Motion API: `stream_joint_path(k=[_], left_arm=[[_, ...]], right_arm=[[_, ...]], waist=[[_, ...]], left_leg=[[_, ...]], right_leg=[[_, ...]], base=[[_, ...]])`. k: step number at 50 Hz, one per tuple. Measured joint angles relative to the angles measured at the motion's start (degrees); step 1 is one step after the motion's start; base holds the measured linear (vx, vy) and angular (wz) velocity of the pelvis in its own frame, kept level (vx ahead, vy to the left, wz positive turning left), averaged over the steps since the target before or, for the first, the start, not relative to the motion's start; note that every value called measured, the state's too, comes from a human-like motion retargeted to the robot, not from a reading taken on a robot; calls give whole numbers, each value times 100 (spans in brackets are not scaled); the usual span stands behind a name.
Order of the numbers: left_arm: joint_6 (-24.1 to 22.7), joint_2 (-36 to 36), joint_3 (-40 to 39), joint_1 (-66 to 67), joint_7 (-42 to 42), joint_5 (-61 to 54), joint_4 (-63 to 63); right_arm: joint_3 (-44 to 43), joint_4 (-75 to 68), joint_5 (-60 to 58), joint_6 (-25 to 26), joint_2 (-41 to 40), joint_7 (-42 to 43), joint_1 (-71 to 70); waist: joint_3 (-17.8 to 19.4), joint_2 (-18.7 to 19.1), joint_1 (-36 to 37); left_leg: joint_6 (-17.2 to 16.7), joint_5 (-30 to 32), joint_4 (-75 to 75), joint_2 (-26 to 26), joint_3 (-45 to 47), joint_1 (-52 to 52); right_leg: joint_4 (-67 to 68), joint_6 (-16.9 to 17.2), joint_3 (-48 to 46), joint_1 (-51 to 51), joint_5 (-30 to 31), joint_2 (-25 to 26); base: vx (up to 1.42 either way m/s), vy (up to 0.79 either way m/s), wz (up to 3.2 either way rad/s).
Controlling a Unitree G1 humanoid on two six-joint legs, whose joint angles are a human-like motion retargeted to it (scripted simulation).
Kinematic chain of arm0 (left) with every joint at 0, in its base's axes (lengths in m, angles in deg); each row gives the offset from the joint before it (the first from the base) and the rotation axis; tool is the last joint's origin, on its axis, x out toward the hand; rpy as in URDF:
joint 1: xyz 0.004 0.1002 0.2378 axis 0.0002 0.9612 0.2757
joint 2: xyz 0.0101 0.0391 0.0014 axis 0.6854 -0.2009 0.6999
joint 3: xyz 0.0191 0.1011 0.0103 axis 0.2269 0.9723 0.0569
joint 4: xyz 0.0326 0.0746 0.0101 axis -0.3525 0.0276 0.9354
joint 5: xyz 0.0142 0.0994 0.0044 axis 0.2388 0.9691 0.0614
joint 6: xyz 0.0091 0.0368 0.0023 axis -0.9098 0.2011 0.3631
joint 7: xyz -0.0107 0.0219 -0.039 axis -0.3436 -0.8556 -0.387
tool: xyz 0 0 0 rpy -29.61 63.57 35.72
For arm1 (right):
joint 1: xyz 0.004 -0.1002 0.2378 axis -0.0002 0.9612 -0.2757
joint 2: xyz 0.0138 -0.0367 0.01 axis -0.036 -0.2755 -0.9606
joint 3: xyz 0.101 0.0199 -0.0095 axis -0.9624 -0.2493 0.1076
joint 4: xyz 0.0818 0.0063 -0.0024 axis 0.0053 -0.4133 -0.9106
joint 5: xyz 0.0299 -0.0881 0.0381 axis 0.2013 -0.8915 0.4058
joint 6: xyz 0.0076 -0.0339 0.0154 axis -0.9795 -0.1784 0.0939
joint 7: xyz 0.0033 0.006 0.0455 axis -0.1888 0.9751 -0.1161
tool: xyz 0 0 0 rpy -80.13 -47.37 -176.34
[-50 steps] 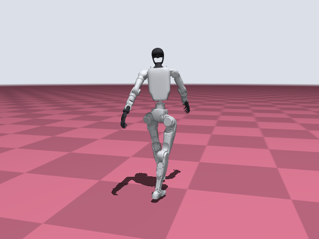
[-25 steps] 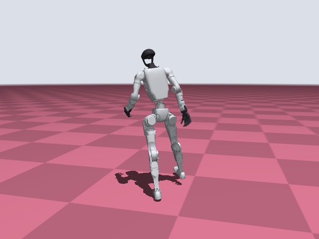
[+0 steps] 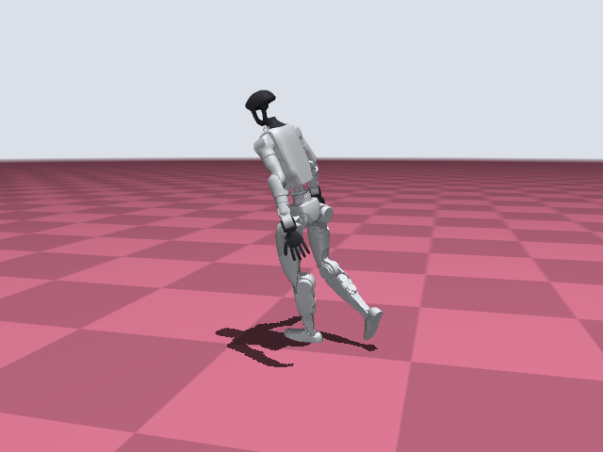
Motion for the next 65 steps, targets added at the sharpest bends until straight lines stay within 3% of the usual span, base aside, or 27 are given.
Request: stream_joint_path(k=[2,5,10,11,12,13,14,15,16,17,20,22,23,24,25,28,30,33,36,40,44,45,49,53,58,61,65], left_arm=[[-161,92,558,-381,-87,235,-781],[-569,273,1413,-911,-66,177,-2536],[-930,414,2265,-1573,479,-687,-5092],[-876,419,2335,-1693,591,-919,-5357],[-855,395,2182,-1735,582,-1148,-5504],[-898,314,1581,-1622,331,-1372,-5415],[-836,331,1777,-1740,301,-1677,-5509],[-721,396,2370,-1973,381,-2024,-5696],[-807,303,2175,-1778,454,-2099,-5590],[-842,219,2004,-1606,484,-2197,-5447],[-578,35,1645,-1293,243,-2577,-4669],[-418,45,1400,-1239,111,-2448,-3958],[-379,85,1304,-1179,95,-2263,-3644],[-354,123,1239,-1100,50,-2142,-3412],[-336,159,1189,-1013,-11,-2053,-3220],[-349,244,1152,-650,-107,-2332,-3064],[-322,339,1078,-464,-188,-2613,-3116],[-277,402,757,-16,-84,-2025,-3236],[-423,232,385,242,-116,-1600,-3091],[-261,2,305,-45,-392,-1730,-2324],[-60,11,896,-856,165,-455,-1458],[-76,34,1097,-1104,236,-64,-1345],[-250,118,1719,-1954,128,712,-1824],[-503,148,2074,-2588,321,482,-2818],[-834,199,2172,-3149,441,-327,-3693],[-923,221,2007,-3085,421,-592,-3780],[-772,159,1737,-2573,346,-866,-3335]], right_arm=[[-57,-107,-25,74,-111,-71,279],[-172,-158,-143,17,-342,-80,848],[-401,-34,-220,-55,-686,-81,1568],[-400,21,-120,11,-709,-230,1566],[-233,110,-122,30,-634,-339,1497],[266,267,-331,-48,-365,-370,1294],[44,311,-258,28,-481,-461,1304],[-537,299,-44,179,-789,-583,1420],[-524,325,-1,276,-782,-407,1382],[-505,333,40,355,-778,-284,1340],[-303,111,218,558,-755,-244,1084],[86,-331,530,620,-745,-162,657],[287,-540,677,578,-737,-97,463],[438,-692,729,565,-703,-65,299],[562,-816,733,569,-658,-51,150],[770,-781,574,664,-396,-97,-125],[694,-527,433,674,-198,-10,-322],[199,106,217,393,-60,295,-285],[-96,537,108,130,-12,436,-257],[20,594,280,64,-30,501,-304],[236,375,457,10,-223,62,40],[303,310,441,15,-285,-60,146],[425,75,-145,54,-535,-470,625],[568,-226,-564,21,-782,-774,987],[843,-560,-703,49,-1002,-931,918],[851,-590,-883,83,-1128,-921,798],[865,-619,-872,197,-1224,-753,518]], waist=[[-15,93,-191],[96,411,-682],[138,848,-2020],[154,809,-2238],[174,783,-1815],[204,786,-111],[177,750,-792],[120,693,-2666],[339,560,-2934],[495,431,-3081],[580,-36,-2735],[351,-174,-2558],[108,-51,-2441],[-100,19,-2286],[-290,60,-2113],[-626,-280,-1557],[-637,-528,-1103],[-260,-176,-487],[29,170,-188],[65,201,-217],[-175,240,-587],[-273,238,-697],[-314,349,-1240],[-275,431,-1940],[-121,82,-2807],[29,-174,-3035],[245,-414,-2774]], left_leg=[[54,-97,312,-103,-790,-12],[3,-103,632,-317,-2175,224],[-242,169,705,-479,-3892,763],[-74,627,521,-640,-4633,943],[318,1074,409,-924,-6463,1179],[1159,1499,439,-1456,-10473,1527],[1440,1506,237,-1266,-11807,1767],[1440,1303,-79,-714,-11803,1952],[394,737,208,-602,-7101,2032],[-262,331,491,-534,-3847,2121],[421,188,1825,-598,-2055,2117],[1218,-326,4179,-151,-919,844],[1384,-514,5290,255,-862,-1],[1440,-644,5959,196,-1102,-779],[1440,-745,6406,-95,-1489,-1525],[1295,-888,5271,-1407,-1553,-2506],[904,-487,3399,-1535,-987,-2365],[234,-85,1093,-1004,38,-1492],[-463,-25,86,-606,503,-1004],[-168,214,-77,-514,-80,-379],[47,-259,339,-399,-928,76],[61,-336,447,-391,-1164,103],[-83,-454,601,-411,-2072,593],[-296,-311,534,-356,-2978,1178],[-545,-19,349,-477,-3894,2012],[-752,361,183,-380,-4181,2748],[-688,1467,163,-346,-4199,3651]], right_leg=[[963,-79,196,-832,-412,22],[1197,-611,-428,-1401,-1113,-626],[-1500,-636,-710,-1283,-1875,-1033],[-2339,-719,-656,-1163,-1906,-1203],[-3049,-732,243,-1317,-1689,-658],[-3504,-605,2835,-2016,-975,1319],[-4080,-495,2364,-1855,-1348,553],[-4717,-394,361,-1264,-2264,-1583],[-4898,-175,346,-787,-2354,-1773],[-4998,-12,345,-422,-2354,-1934],[-4705,-21,169,83,-1909,-2363],[-4437,-215,-317,95,-2062,-2396],[-4300,-423,-548,-63,-2211,-2090],[-4204,-539,-720,-208,-2285,-1910],[-4130,-610,-862,-345,-2322,-1793],[-4082,-227,-943,-470,-2145,-2158],[-4097,-42,-801,-427,-2007,-2199],[-4223,-138,-782,511,-1959,-1457],[-4415,-302,-726,1528,-1669,-830],[-3820,-474,-387,1960,-700,-548],[-1291,-156,-64,816,357,-285],[-626,-134,-79,354,292,-275],[415,-745,-489,-887,-1262,-713],[-708,-705,-638,-1490,-2084,-771],[-4241,-290,-1626,-1336,-1553,-1065],[-5243,49,-1757,-1196,-1369,-849],[-5325,-437,-858,-476,-983,-434]], base=[[70,5,320],[68,0,451],[62,-24,515],[31,-25,78],[-55,8,-982],[-20,23,-703],[104,5,635],[204,-33,1661],[177,-54,1339],[81,-56,259],[60,-62,133],[51,-71,137],[50,-79,120],[47,-72,99],[43,-35,81],[50,-6,48],[67,-18,-32],[79,-18,-62],[87,-11,-17],[88,2,60],[88,6,163],[84,3,202],[83,0,233],[78,-13,260],[80,-34,203],[91,-46,79],[100,-43,-44]])
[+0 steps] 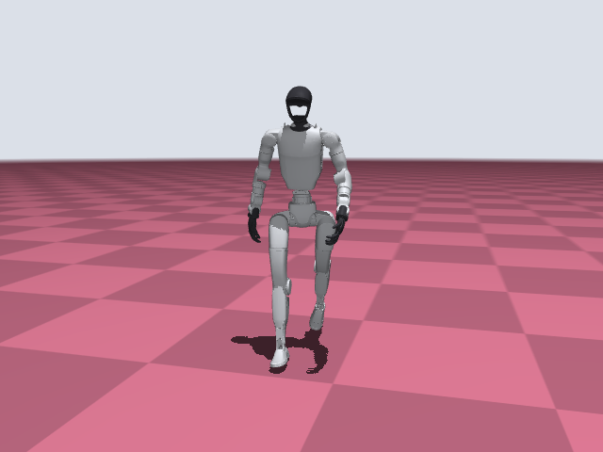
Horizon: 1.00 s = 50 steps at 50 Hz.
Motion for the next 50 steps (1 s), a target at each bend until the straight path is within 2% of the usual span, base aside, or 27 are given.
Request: stream_joint_path(k=[3,5,7,10,13,15,16,18,20,23,25,27,28,29,30,32,34,37,39,40,42,45,47,50], left_arm=[[300,-6,13,671,-108,259,617],[531,-15,108,1189,171,1055,1153],[587,-42,242,1535,367,1427,1729],[683,-30,313,2130,456,1871,2408],[717,-51,289,2606,344,1969,3031],[713,-109,163,2791,121,1925,3398],[672,-148,28,2901,43,2027,3525],[406,-248,-195,3082,-146,2299,3736],[212,-342,-330,3133,-250,2397,3855],[214,-405,-337,2959,-182,2118,3805],[190,-435,-336,2706,-65,2054,3743],[102,-455,-359,2340,17,2189,3684],[104,-446,-331,2089,50,2276,3660],[127,-425,-255,1766,37,2238,3639],[160,-399,-155,1407,1,2138,3619],[220,-354,-50,699,-248,1704,3463],[195,-304,6,16,-448,1286,3190],[12,-223,101,-882,-529,751,2567],[-190,-151,175,-1381,-454,438,2056],[-306,-113,204,-1606,-400,284,1792],[-358,-100,145,-2047,-442,-131,1347],[-480,-54,38,-2378,-500,-466,836],[-482,-79,0,-2235,-437,-682,661],[-280,-110,60,-1534,-331,-950,615]], right_arm=[[-86,-140,-150,108,-98,181,-282],[55,-183,66,61,-103,96,-494],[428,-120,525,-3,-2,53,-908],[627,370,633,-46,192,161,-1406],[771,1141,783,-111,457,249,-1863],[725,1651,876,-198,635,408,-2160],[640,1840,893,-289,674,511,-2236],[450,2106,937,-716,717,814,-2315],[322,2153,1052,-970,712,952,-2331],[215,1962,1118,-951,597,1051,-2118],[116,1764,1021,-961,471,1040,-1774],[7,1536,802,-1001,332,808,-1269],[-2,1392,718,-975,265,508,-1025],[61,1220,710,-919,197,226,-835],[160,1034,739,-847,128,-48,-671],[374,697,708,-735,-16,-276,-339],[522,395,600,-677,-131,-442,-22],[665,14,435,-645,-213,-637,404],[698,-208,370,-650,-219,-693,616],[701,-313,351,-655,-213,-696,705],[754,-548,157,-290,-201,-556,716],[574,-881,-227,34,-289,-510,614],[468,-1067,-240,86,-311,-485,445],[364,-1208,-69,166,-285,-306,72]], waist=[[318,-448,425],[-4,-776,531],[-720,-727,672],[-893,-942,1210],[-802,-1204,1963],[-574,-1171,2508],[-488,-1025,2689],[-336,-732,2957],[-281,-568,3053],[-334,-513,2886],[-268,-407,2664],[-138,-197,2455],[-146,-71,2399],[-264,-36,2342],[-437,-48,2282],[-692,-113,2046],[-810,-131,1720],[-851,-67,1113],[-826,-69,663],[-800,-102,439],[-671,-235,86],[-391,-286,-140],[-330,-244,-10],[-151,-314,369]], left_leg=[[388,769,1096,-419,421,67],[856,164,3494,-846,893,-1465],[1358,-900,5483,-843,1330,-3701],[1661,-1520,5729,-717,2009,-5072],[1465,-1366,4097,-515,2620,-5429],[1061,-984,2375,-249,2921,-5168],[796,-897,1668,-11,3087,-5023],[344,-921,594,401,3394,-4797],[45,-1096,14,586,3508,-4721],[241,-819,-168,503,3371,-4402],[388,-575,-94,457,3274,-3916],[365,-768,64,528,3057,-3309],[357,-950,176,648,2951,-3096],[400,-1096,290,707,2856,-3068],[467,-1225,405,735,2766,-3134],[521,-1409,553,659,2593,-3198],[515,-1569,609,555,2379,-3095],[437,-1728,536,440,1967,-2736],[373,-1798,460,328,1668,-2422],[351,-1834,427,242,1515,-2244],[310,-1933,341,36,1243,-1772],[177,-1999,195,124,998,-952],[187,-1669,192,206,1020,-584],[326,-538,537,120,1262,-110]], right_leg=[[416,55,257,914,-540,-254],[689,114,393,950,-807,-592],[812,55,532,321,-899,-508],[738,121,954,425,-1008,-489],[619,294,1621,743,-1036,-512],[521,399,2078,1146,-1066,-389],[470,432,2227,1437,-1082,-236],[381,428,2486,2066,-1101,11],[301,447,2644,2585,-1027,87],[336,391,2697,3125,-442,89],[523,351,2573,3516,339,179],[1264,477,2146,3606,1302,377],[2135,602,1784,3263,1544,504],[3161,618,1433,2614,1455,512],[4266,579,1087,1813,1202,461],[5448,218,775,544,291,300],[5760,-2,573,-331,-360,187],[4930,-63,279,-1025,-897,48],[3563,45,90,-1081,-795,-114],[2730,123,2,-1023,-612,-232],[1054,392,-127,-816,-216,-530],[-9,839,-147,-749,-415,-645],[-9,762,61,-653,-322,-525],[-9,523,190,60,6,-434]], base=[[108,-36,-72],[92,-31,-17],[78,-26,-33],[86,-21,-130],[91,-9,-215],[98,4,-243],[104,13,-211],[108,20,-153],[109,27,-78],[110,30,11],[116,30,71],[116,27,75],[108,24,54],[101,21,42],[95,19,48],[93,17,72],[93,13,108],[93,6,148],[96,-5,175],[100,-13,174],[106,-20,152],[111,-30,71],[110,-35,-30],[115,-36,-93]])
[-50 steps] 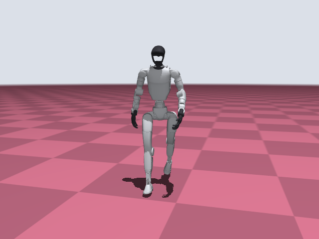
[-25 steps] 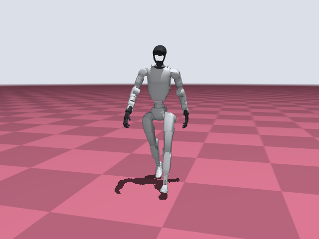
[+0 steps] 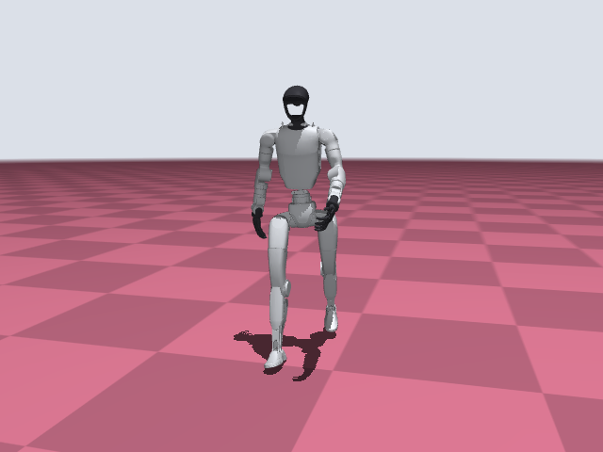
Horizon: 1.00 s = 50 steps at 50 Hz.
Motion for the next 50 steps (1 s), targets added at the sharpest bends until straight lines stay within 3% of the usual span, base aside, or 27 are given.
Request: stream_joint_path(k=[3,5,7,10,13,16,19,22,25,27,28,30,33,35,38,40,41,42,44,47,50], left_arm=[[476,0,166,1163,236,334,267],[734,-45,270,1909,421,791,638],[883,-82,304,2521,353,1116,1062],[993,-129,301,3363,228,1502,1718],[966,-148,197,4036,74,1439,2266],[887,-215,-172,4637,50,1672,2664],[728,-316,-547,5096,139,2136,2949],[631,-395,-529,5118,108,2252,3169],[646,-452,-352,4747,208,2446,3232],[608,-453,-199,4303,241,2722,3145],[615,-433,-80,3991,219,2734,3070],[638,-387,81,3252,19,2459,2860],[546,-319,58,2110,-302,1906,2402],[413,-273,44,1392,-370,1628,2048],[109,-158,114,482,-264,1293,1458],[-161,-65,146,-12,-172,1018,1060],[-133,-59,92,-272,-258,785,917],[-131,-39,52,-494,-303,585,778],[-209,24,23,-709,-205,293,538],[-152,-58,10,-518,-64,-131,339],[167,-88,116,321,-23,-62,310]], right_arm=[[-111,271,262,64,68,189,-344],[22,653,831,22,185,337,-643],[33,1177,1201,-61,340,647,-1020],[60,2058,1535,-207,602,1013,-1527],[129,2795,1697,-351,869,1202,-2022],[-48,3305,1628,-543,1027,1360,-2263],[-268,3425,1579,-752,979,1401,-2171],[-323,3122,1692,-1060,789,1468,-1882],[-359,2637,1565,-1051,528,1365,-1304],[-366,2275,1349,-1015,365,952,-803],[-292,2071,1313,-955,294,688,-603],[-94,1677,1256,-835,162,373,-271],[63,1206,1012,-748,35,174,192],[95,944,883,-729,12,52,459],[61,634,831,-749,55,-26,774],[-31,480,825,-776,99,53,914],[-24,381,614,-461,87,163,885],[-39,299,435,-225,63,225,857],[-124,199,253,-105,-16,159,785],[-90,32,251,-27,-24,157,534],[-131,-44,211,50,-38,375,140]], waist=[[131,-354,339],[-363,-427,396],[-552,-460,612],[-587,-605,1150],[-531,-720,1840],[-338,-383,2426],[-272,-53,2667],[-341,-38,2600],[-259,51,2300],[-193,243,2151],[-264,288,2083],[-494,238,1886],[-640,231,1411],[-675,279,1007],[-689,280,320],[-583,141,-150],[-489,100,-298],[-400,86,-402],[-283,176,-395],[-222,181,-179],[66,-124,212]], left_leg=[[303,676,1840,-330,497,-588],[653,135,3981,-468,649,-2361],[943,-469,4919,-603,746,-3587],[1133,-834,4742,-681,1120,-4656],[936,-701,2950,-527,1562,-4998],[388,-221,775,26,1956,-4746],[-200,-343,-412,448,2069,-4659],[-109,-178,-648,435,1817,-4478],[110,24,-388,385,1726,-3816],[135,-320,-148,507,1504,-3311],[187,-453,-28,562,1393,-3228],[294,-635,161,529,1217,-3260],[276,-890,227,405,942,-3042],[208,-1004,163,335,707,-2774],[91,-1073,8,174,283,-2249],[34,-1131,-93,-34,-64,-1698],[-36,-1171,-190,-44,-163,-1373],[-124,-1197,-281,18,-225,-1060],[-289,-1103,-402,349,-192,-530],[-20,-295,-283,251,-52,43],[363,760,837,-58,583,226]], right_leg=[[232,-31,347,713,-403,-230],[475,-153,540,397,-614,-304],[556,-214,723,323,-767,-282],[538,-176,1100,523,-980,-288],[464,-78,1572,804,-1125,-252],[363,-171,1928,1519,-1248,147],[336,-251,2153,2316,-1308,440],[478,-365,2257,2832,-920,451],[974,-432,2032,3282,237,556],[2337,-380,1581,2936,946,784],[3400,-359,1308,2347,960,857],[5177,-544,905,966,405,817],[5893,-779,443,-415,-504,624],[5445,-765,129,-945,-779,470],[3308,-564,-273,-1036,-644,170],[1416,-278,-433,-705,-330,-137],[706,17,-473,-600,-286,-228],[186,237,-479,-556,-329,-239],[0,333,-335,-670,-622,2],[0,268,-166,-292,-209,-80],[1,-34,3,742,-54,-247]], base=[[114,-32,-89],[99,-22,-36],[97,-15,-67],[99,-10,-123],[102,0,-166],[111,12,-164],[118,23,-92],[117,28,-6],[121,28,60],[118,26,60],[109,22,58],[101,18,70],[99,13,103],[99,7,133],[102,-5,159],[112,-18,168],[117,-30,126],[118,-45,69],[116,-49,9],[119,-23,-44],[122,-34,-87]])
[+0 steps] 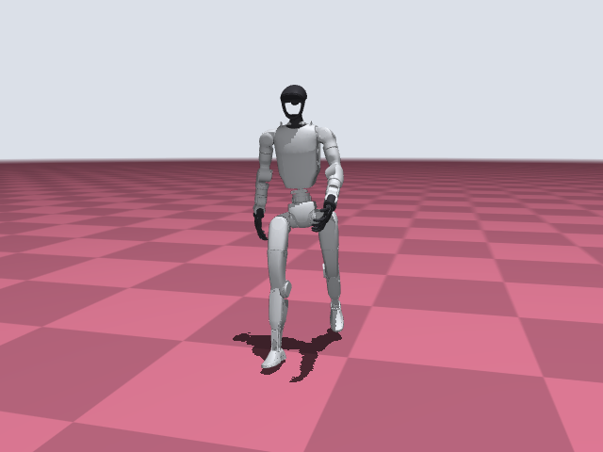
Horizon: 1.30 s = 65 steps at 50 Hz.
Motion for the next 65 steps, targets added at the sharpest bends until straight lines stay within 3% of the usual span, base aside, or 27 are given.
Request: stream_joint_path(k=[2,3,5,8,10,13,15,17,19,21,25,28,30,33,35,38,41,45,47,48,50,53,55,57,60,62,65], left_arm=[[318,-14,147,802,145,598,146],[414,-45,229,1161,222,829,286],[525,-92,374,1779,233,1056,619],[570,-126,520,2615,180,1205,1214],[547,-123,528,3079,31,1200,1640],[446,-176,145,3713,-211,1708,2324],[339,-232,-304,4158,-262,2213,2717],[151,-276,-629,4509,-303,2475,2983],[212,-286,-806,4726,-243,2385,3078],[283,-287,-865,4849,-58,2336,3046],[238,-292,-860,4682,344,2864,2904],[373,-206,-502,3780,208,2765,2893],[401,-165,-353,3033,-44,2634,2850],[296,-110,-144,1944,-192,2579,2539],[141,-32,21,1305,-152,2456,2114],[-317,223,138,581,-216,2025,1114],[-464,441,-3,7,-436,1364,177],[-553,411,-74,84,-284,446,-458],[-318,397,21,519,-304,520,-372],[-140,383,97,806,-247,764,-254],[111,323,264,1329,-51,1134,112],[352,357,447,2097,204,1622,723],[461,433,482,2574,305,1856,1174],[530,522,280,2985,218,2035,1675],[500,557,-596,3763,-40,2674,2360],[435,507,-1327,4329,-188,2836,2628],[476,401,-2013,5136,-101,2532,2697]], right_arm=[[3,139,265,-34,13,156,-278],[87,245,550,-79,46,231,-484],[143,548,986,-148,106,462,-974],[208,1254,1384,-261,228,805,-1650],[300,1814,1523,-363,371,1003,-2086],[177,2740,1416,-622,685,1246,-2512],[12,3168,1330,-864,844,1260,-2646],[-104,3297,1408,-1277,914,1324,-2709],[-195,3235,1620,-1295,886,1329,-2675],[-299,3077,1764,-1258,775,1289,-2442],[-502,2631,1512,-1242,469,731,-1416],[-209,2060,1426,-1027,260,129,-802],[-41,1694,1247,-935,136,14,-423],[56,1223,968,-866,55,-78,143],[34,961,889,-854,62,-89,485],[-232,687,883,-844,125,92,903],[-509,393,448,-208,55,210,1023],[-627,-72,478,-58,51,172,983],[-575,-218,524,6,-22,253,860],[-473,-228,689,-5,-46,280,779],[-104,-160,1205,-61,-30,269,433],[59,337,1468,-139,58,421,-245],[174,856,1572,-200,186,548,-707],[216,1571,1573,-317,414,819,-1128],[-58,2828,1332,-671,838,1215,-1405],[-291,3507,1241,-845,1092,1239,-1466],[-539,4024,1305,-941,1293,1268,-1459]], waist=[[-259,-174,43],[-598,-129,51],[-980,-133,275],[-1041,-438,972],[-929,-598,1579],[-523,-274,2444],[-406,41,2774],[-421,153,2934],[-500,136,2973],[-545,152,2889],[-454,543,2520],[-870,411,2147],[-1005,297,1803],[-997,261,1124],[-946,222,559],[-629,8,-326],[-290,43,-571],[-71,-278,-114],[29,-573,230],[-134,-666,296],[-900,-598,373],[-1259,-797,979],[-1226,-1019,1576],[-997,-1030,2299],[-690,-470,3103],[-683,-145,3286],[-665,263,3244]], left_leg=[[351,-360,2158,-195,144,-1357],[522,-797,3249,-283,71,-2431],[732,-1429,4232,-522,85,-3976],[747,-1666,3360,-582,837,-4957],[502,-1460,1936,-512,1334,-5140],[-138,-958,-282,-15,1755,-4868],[-611,-1129,-1084,395,1965,-4873],[-712,-1438,-1470,537,1848,-4916],[-600,-1445,-1576,502,1545,-4829],[-455,-1272,-1504,434,1375,-4495],[-423,-1249,-1237,614,1066,-3302],[-205,-1557,-985,604,576,-3323],[-171,-1759,-907,474,311,-3239],[-213,-2006,-921,284,-161,-2807],[-265,-2112,-953,133,-547,-2451],[-369,-2243,-1060,-73,-1227,-1500],[-626,-2252,-1217,444,-1378,-553],[-183,-951,-669,22,-1136,194],[210,-696,810,-267,-546,-264],[480,-973,2055,-370,-330,-1061],[979,-1695,4155,-465,-124,-3295],[1170,-1959,4149,-689,361,-5006],[1043,-1845,2996,-717,834,-5447],[609,-1388,1209,-529,1324,-5314],[-226,-1141,-746,150,2290,-4880],[-562,-1509,-1299,346,2548,-4802],[-459,-1443,-1614,199,1700,-4302]], right_leg=[[344,-169,131,73,-350,-198],[447,-259,182,-175,-468,-166],[505,-296,364,-423,-650,-96],[371,-71,804,-244,-888,-168],[254,88,1144,-13,-1036,-169],[94,16,1534,875,-1297,227],[72,-115,1693,1503,-1467,499],[142,-293,1835,1947,-1528,558],[256,-385,1914,2243,-1337,553],[479,-475,1880,2553,-723,604],[2027,-414,1111,2699,1352,1036],[4780,-518,471,552,346,1054],[5455,-676,237,-582,-434,927],[4703,-654,-5,-1488,-912,688],[3343,-522,-108,-1666,-840,441],[807,48,120,-1270,-422,-67],[8,367,642,-1161,-443,212],[66,318,580,-286,355,-158],[326,168,685,231,47,-339],[420,47,697,278,-166,-416],[520,-171,698,-253,-395,-296],[438,-69,912,-374,-593,-221],[320,42,1157,-194,-755,-217],[176,38,1422,248,-919,-32],[68,-162,1640,1373,-1210,608],[48,-279,1799,2035,-1228,877],[83,-279,2164,2975,-483,1158]], base=[[108,-30,-21],[97,-25,-15],[96,-20,-62],[102,-14,-146],[108,-3,-201],[117,10,-194],[124,21,-119],[123,26,-64],[123,30,-17],[129,31,32],[134,30,78],[116,20,98],[111,14,122],[112,8,160],[115,-3,206],[127,-24,214],[130,-58,75],[129,-30,-46],[126,-36,-51],[112,-33,2],[99,-26,15],[101,-19,-75],[109,-12,-157],[119,-2,-200],[130,12,-146],[131,25,-36],[131,31,72]])
